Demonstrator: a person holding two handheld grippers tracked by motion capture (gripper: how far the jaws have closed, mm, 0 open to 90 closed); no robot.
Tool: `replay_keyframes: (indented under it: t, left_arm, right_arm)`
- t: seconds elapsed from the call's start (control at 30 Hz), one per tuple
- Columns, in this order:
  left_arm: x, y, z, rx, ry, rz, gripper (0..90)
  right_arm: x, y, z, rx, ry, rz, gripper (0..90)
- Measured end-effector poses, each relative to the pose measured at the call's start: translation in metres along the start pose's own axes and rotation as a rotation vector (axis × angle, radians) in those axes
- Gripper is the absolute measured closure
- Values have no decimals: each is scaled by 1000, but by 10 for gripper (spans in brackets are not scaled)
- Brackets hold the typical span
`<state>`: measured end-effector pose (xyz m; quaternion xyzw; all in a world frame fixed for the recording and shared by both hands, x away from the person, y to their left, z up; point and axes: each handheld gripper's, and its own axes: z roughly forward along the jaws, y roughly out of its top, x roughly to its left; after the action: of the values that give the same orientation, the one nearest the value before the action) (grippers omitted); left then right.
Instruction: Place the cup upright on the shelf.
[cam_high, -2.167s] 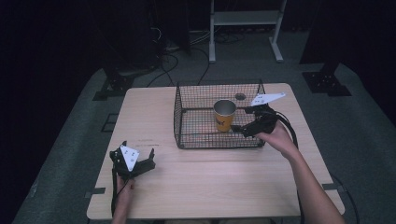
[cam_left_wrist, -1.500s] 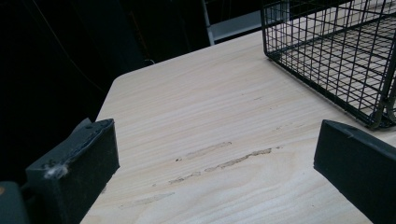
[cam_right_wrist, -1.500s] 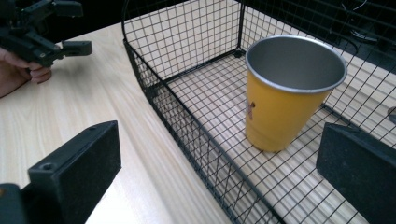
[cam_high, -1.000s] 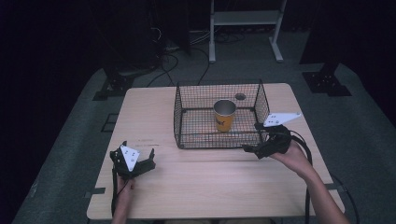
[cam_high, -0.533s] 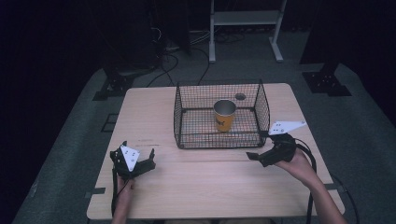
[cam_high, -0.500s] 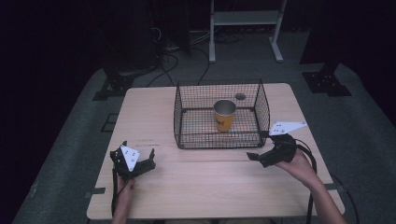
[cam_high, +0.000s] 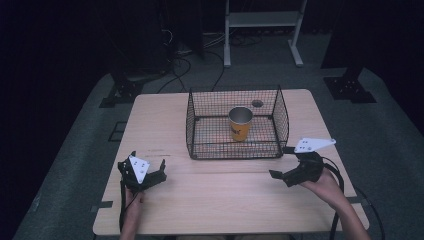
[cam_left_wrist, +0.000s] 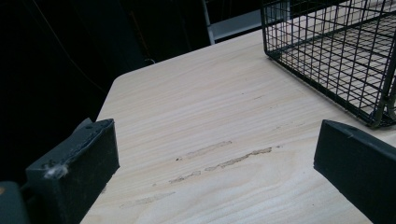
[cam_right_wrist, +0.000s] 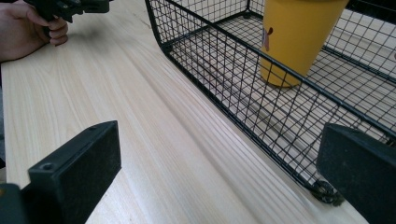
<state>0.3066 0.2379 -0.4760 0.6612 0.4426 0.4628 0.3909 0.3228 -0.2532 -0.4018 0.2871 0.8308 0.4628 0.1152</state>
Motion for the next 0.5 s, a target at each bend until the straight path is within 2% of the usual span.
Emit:
replay_keyframes:
  t: [0.37, 0.5]
  left_arm:
    - [0, 0, 0, 0, 2, 1, 0]
    - [0, 0, 0, 0, 1, 0, 0]
  right_arm:
    - [-4, -19, -11, -19, -17, 46, 0]
    - [-2, -24, -14, -19, -24, 47, 0]
